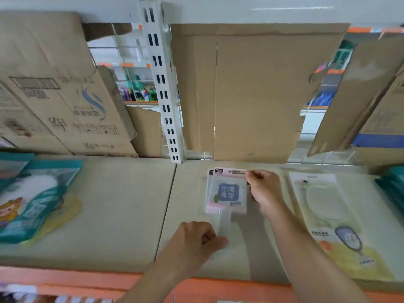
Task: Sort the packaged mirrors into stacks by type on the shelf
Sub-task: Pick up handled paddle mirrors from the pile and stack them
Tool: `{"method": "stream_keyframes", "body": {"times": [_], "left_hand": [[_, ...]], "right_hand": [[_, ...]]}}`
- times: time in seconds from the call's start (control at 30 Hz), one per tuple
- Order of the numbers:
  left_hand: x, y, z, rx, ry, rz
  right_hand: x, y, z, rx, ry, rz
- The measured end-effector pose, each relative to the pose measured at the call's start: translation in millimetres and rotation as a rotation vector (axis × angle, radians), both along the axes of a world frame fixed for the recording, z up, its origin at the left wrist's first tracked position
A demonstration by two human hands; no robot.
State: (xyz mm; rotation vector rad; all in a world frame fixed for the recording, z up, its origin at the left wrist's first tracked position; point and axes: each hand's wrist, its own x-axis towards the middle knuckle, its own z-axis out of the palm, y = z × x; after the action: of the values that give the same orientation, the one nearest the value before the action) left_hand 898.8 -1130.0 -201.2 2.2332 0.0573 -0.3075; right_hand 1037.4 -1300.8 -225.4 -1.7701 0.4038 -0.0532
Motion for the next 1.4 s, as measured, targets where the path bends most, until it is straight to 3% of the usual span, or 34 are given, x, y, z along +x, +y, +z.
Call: {"method": "stream_keyframes", "body": {"times": [0.27,0.43,0.6,1.4], "left_hand": [[25.0,20.6,-15.0,0.068,-0.146,0.190],[36.7,14.3,-20.4,0.002,-0.270,0.043],[40.2,8.9,-25.0,0.087,-0.396,0.040],[47.2,9.2,-21.8,0.140,-0.345,-0.039]], "right_hand": [[-17.7,-1.5,9.4,0.090,-0.013,0.092],[-35.0,-9.8,9.3,0.068,-0.016,0.179],[-44.5,-8.8,3.0,-0.031,-0.055,0.296],[-47.0,-5.3,6.2,-0.242,-0.041,0.285]]}}
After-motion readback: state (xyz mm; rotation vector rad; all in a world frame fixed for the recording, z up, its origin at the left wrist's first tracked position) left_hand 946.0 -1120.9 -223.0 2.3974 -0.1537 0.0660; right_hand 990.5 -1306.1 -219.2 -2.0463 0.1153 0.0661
